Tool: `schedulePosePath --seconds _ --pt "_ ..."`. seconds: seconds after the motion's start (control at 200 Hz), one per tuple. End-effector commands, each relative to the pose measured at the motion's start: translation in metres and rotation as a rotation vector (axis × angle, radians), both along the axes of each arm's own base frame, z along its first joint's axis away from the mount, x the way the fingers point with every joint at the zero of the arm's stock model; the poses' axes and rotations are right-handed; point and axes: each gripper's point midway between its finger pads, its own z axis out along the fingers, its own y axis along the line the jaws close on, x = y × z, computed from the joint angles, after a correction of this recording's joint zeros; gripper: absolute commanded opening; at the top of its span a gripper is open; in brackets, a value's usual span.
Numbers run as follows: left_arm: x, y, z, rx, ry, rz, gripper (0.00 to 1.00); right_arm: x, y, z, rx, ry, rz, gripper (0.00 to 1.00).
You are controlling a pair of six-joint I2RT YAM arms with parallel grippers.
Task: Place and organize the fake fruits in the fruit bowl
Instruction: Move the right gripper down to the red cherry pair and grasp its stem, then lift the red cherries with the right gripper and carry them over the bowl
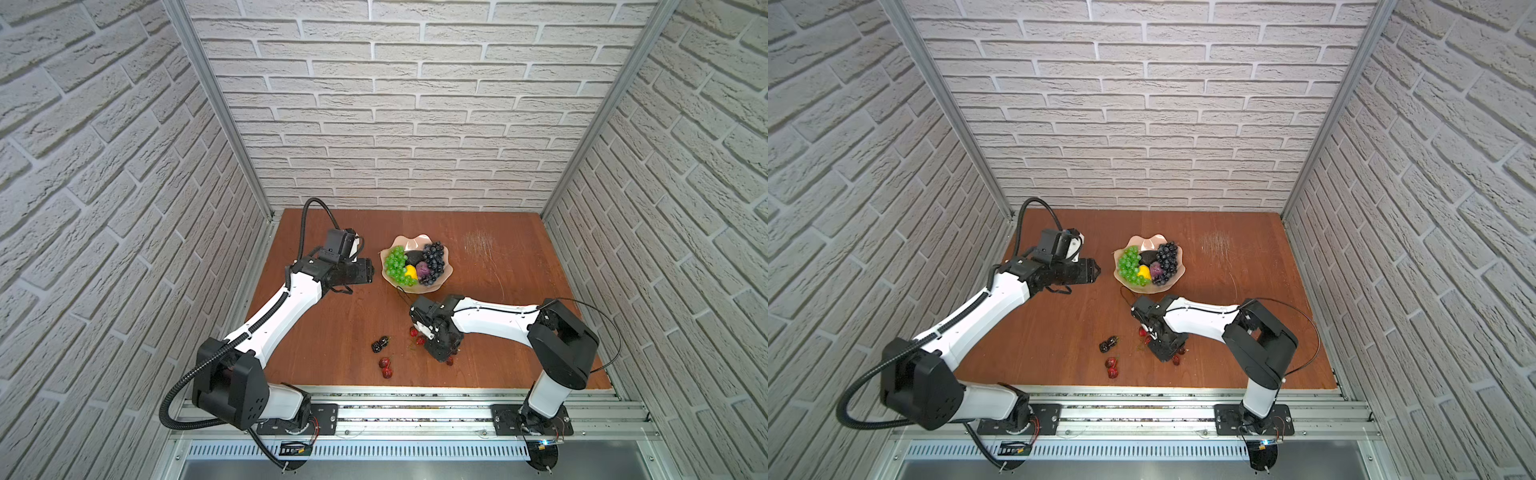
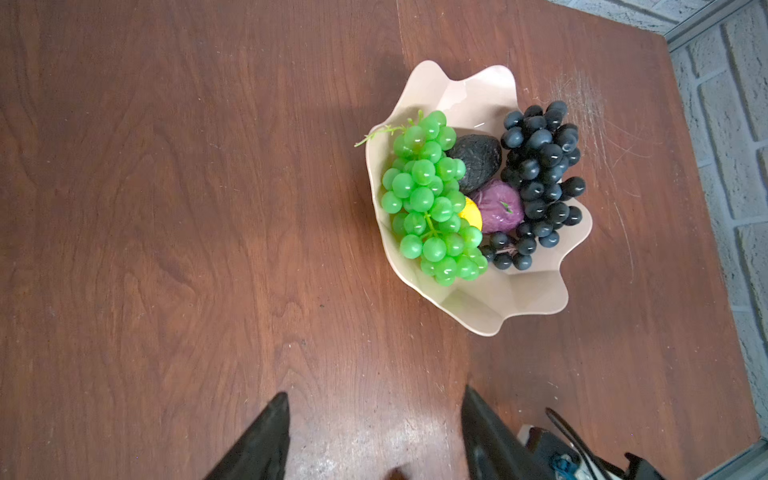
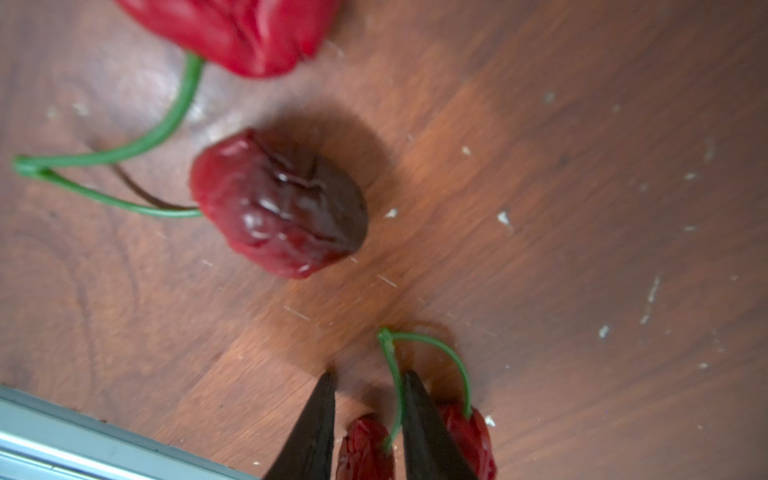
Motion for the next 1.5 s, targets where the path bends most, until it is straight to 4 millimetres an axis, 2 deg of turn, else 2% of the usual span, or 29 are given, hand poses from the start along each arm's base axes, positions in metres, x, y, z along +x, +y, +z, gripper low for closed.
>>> schedulePosePath --seconds 0.0,0.26,0.38,0.41,0.54,0.7,0.92,1.06,1.275,1.365,1.495 --pt "0.004 0.005 0.017 0.001 -0.049 0.014 0.65 -0.001 -0.001 -0.005 0.008 0.010 -0.003 0.26" --pt "0.003 0.007 0.018 0.005 -0.049 0.020 0.66 0.000 -0.001 -0.002 0.022 -0.007 -0.007 0.18" --pt "0.002 0.008 0.019 0.007 -0.052 0.023 0.65 0.002 0.000 0.005 0.041 -0.024 -0.016 0.13" --pt "0.002 0.009 0.020 0.008 -0.055 0.026 0.65 0.003 0.001 0.006 0.048 -0.031 -0.021 0.08" --pt "0.002 0.009 0.021 0.008 -0.056 0.030 0.65 0.008 0.002 0.016 0.074 -0.061 -0.037 0.06" --pt "0.003 0.010 0.022 0.008 -0.060 0.035 0.65 0.014 0.004 0.034 0.119 -0.109 -0.059 0.06" --pt "0.004 0.010 0.024 0.005 -0.064 0.041 0.65 0.033 0.007 0.071 0.208 -0.182 -0.115 0.06" --pt "0.003 0.012 0.028 0.011 -0.071 0.046 0.65 0.057 0.010 0.106 0.286 -0.250 -0.170 0.06" --pt "0.000 0.018 0.032 0.015 -0.081 0.065 0.66 0.122 0.017 0.161 0.430 -0.359 -0.245 0.06" --pt "-0.001 0.019 0.032 0.013 -0.079 0.077 0.66 0.148 0.021 0.171 0.457 -0.398 -0.249 0.06" --pt "-0.002 0.019 0.029 -0.003 -0.072 0.093 0.66 0.177 0.034 0.168 0.481 -0.412 -0.246 0.06"
